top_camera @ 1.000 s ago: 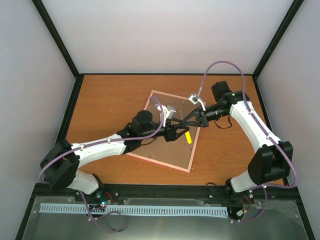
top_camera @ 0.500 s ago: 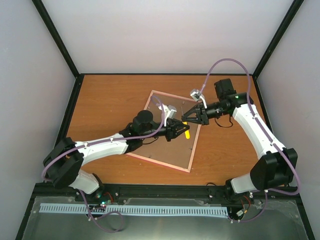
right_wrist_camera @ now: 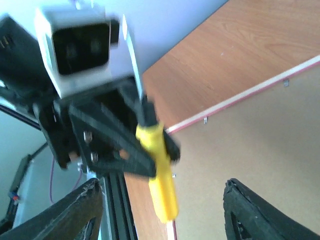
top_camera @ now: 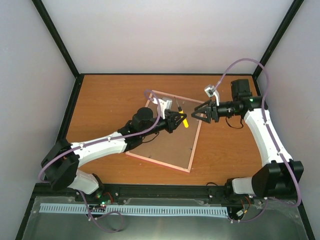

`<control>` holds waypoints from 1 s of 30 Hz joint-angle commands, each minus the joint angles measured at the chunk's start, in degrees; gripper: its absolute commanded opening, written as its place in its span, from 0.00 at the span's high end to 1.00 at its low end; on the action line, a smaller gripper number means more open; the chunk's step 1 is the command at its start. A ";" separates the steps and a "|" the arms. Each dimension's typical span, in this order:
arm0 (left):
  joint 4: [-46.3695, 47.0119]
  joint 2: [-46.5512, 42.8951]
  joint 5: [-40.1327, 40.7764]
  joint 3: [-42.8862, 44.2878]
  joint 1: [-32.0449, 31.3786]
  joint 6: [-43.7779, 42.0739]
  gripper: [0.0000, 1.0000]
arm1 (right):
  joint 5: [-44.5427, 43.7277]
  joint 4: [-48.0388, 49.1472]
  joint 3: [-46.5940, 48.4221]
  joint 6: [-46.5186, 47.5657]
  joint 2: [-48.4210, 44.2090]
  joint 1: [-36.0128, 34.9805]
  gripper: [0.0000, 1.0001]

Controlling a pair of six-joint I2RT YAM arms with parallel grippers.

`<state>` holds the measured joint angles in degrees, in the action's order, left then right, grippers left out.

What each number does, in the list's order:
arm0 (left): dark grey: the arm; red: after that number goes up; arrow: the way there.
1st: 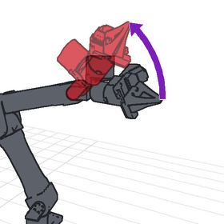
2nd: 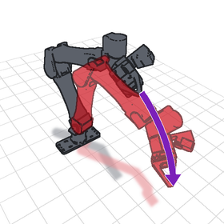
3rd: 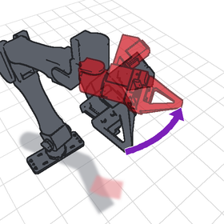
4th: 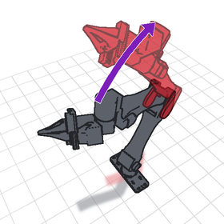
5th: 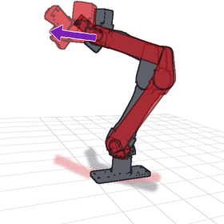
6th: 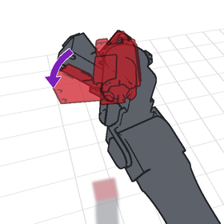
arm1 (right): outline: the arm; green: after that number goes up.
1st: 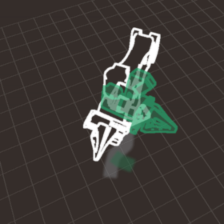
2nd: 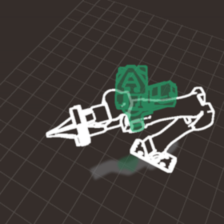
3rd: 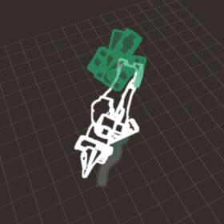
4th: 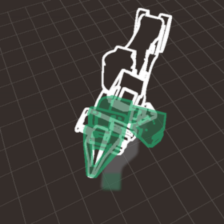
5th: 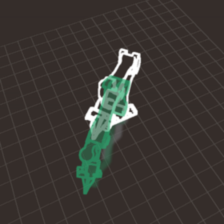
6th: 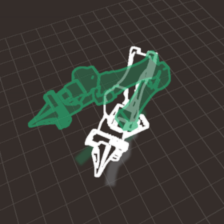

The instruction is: Take the photo out of the frame

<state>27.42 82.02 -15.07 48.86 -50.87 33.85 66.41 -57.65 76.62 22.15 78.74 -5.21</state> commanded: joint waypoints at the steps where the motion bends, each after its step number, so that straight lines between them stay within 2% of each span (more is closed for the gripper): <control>1: -3.02 -1.32 8.34 7.11 -0.21 4.90 0.99 | -3.54 2.03 -6.76 2.72 -4.78 -0.14 0.33; 5: -1.90 0.56 6.68 9.25 -0.21 6.05 0.99 | -2.45 3.75 -10.41 4.39 -6.18 -0.55 0.32; 12: 0.53 2.76 3.48 10.73 -0.24 7.74 0.99 | -1.49 7.59 -10.37 2.84 -5.02 -2.95 0.35; 17: 0.20 3.28 3.63 11.30 -0.21 9.17 0.99 | -6.39 11.30 -10.09 1.13 -6.37 -7.55 0.40; 19: 0.04 3.40 3.78 11.42 -0.19 9.23 0.99 | -9.81 12.48 -9.79 0.50 -7.23 -9.88 0.47; 24: -1.01 2.80 5.37 11.20 -0.20 9.98 0.99 | -15.24 14.75 -10.42 -2.19 -8.16 -10.85 0.90; 25: -1.22 2.68 5.28 11.17 -0.19 9.76 0.96 | -15.42 14.61 -10.58 -2.22 -8.16 -10.82 0.94; 28: -5.98 1.75 6.73 11.66 -0.19 7.88 0.58 | -14.84 12.81 -10.51 -1.57 -8.24 -10.87 0.97; 30: -11.75 -0.26 9.03 11.67 -0.19 5.28 0.45 | -14.87 9.72 -9.74 1.01 -8.17 -10.76 0.97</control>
<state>24.05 85.17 -9.96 57.87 -50.87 42.24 51.59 -45.12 65.95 20.45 71.81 -15.44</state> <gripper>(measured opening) 0.448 0.155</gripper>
